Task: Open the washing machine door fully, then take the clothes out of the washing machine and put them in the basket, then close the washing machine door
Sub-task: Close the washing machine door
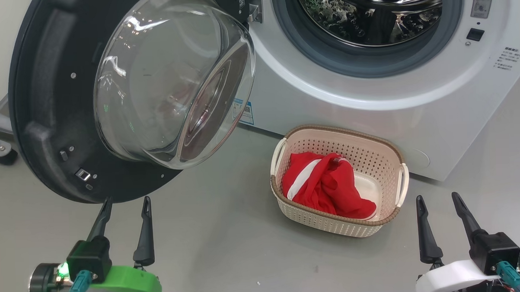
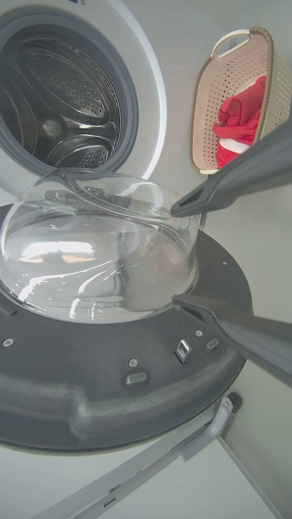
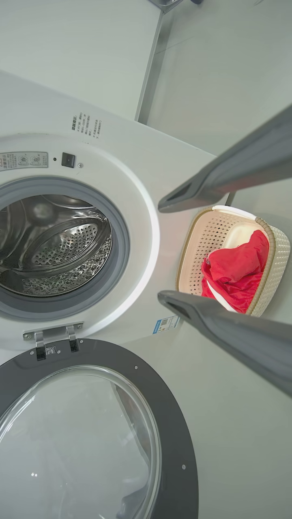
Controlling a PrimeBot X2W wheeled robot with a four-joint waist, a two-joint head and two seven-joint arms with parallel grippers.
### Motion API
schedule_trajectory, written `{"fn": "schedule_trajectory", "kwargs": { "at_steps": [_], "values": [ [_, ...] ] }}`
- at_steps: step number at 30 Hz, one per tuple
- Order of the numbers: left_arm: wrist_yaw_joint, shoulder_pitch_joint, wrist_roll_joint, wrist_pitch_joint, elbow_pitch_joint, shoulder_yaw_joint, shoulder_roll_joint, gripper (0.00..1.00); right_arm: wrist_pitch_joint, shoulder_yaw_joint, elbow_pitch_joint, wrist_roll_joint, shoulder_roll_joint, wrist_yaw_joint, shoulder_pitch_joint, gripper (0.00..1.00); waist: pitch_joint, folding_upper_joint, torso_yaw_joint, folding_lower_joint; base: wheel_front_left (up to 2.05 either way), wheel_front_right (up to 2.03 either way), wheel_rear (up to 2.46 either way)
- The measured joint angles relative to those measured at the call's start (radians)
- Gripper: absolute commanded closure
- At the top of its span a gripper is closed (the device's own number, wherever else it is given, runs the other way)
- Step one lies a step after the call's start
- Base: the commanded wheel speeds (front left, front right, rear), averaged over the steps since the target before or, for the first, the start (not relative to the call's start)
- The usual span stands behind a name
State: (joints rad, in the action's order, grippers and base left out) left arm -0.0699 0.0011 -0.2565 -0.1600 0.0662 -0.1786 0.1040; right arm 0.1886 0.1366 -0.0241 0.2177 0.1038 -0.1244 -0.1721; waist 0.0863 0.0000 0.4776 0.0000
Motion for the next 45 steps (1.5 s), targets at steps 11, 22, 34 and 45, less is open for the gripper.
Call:
{"fn": "schedule_trajectory", "kwargs": {
  "at_steps": [11, 22, 34, 45],
  "values": [
    [0.000, 0.000, -0.028, -0.009, 0.007, 0.009, -0.011, 1.00, 0.000, 0.002, 0.002, 0.000, 0.000, 0.000, 0.009, 0.00, 0.002, 0.0000, -0.001, 0.0000, 0.00, 0.00, 0.00],
    [0.104, -0.002, -0.362, -0.010, -0.060, 0.048, -0.066, 1.00, 0.000, -0.001, 0.003, 0.000, 0.000, 0.000, 0.013, 0.00, 0.008, 0.0000, -0.002, 0.0000, 0.00, 0.00, 0.00],
    [0.190, -0.080, -1.000, -0.045, -0.255, 0.133, -0.074, 1.00, -0.008, -0.007, -0.004, -0.009, 0.003, 0.000, 0.021, 0.00, 0.026, 0.0000, 0.010, 0.0000, 0.00, 0.00, 0.00],
    [0.189, -0.289, -1.216, -0.005, -0.311, 0.412, -0.007, 1.00, -0.017, -0.016, -0.016, -0.009, 0.001, 0.000, 0.027, 0.00, 0.048, 0.0000, 0.022, 0.0000, 0.00, 0.00, 0.00]
  ]
}}
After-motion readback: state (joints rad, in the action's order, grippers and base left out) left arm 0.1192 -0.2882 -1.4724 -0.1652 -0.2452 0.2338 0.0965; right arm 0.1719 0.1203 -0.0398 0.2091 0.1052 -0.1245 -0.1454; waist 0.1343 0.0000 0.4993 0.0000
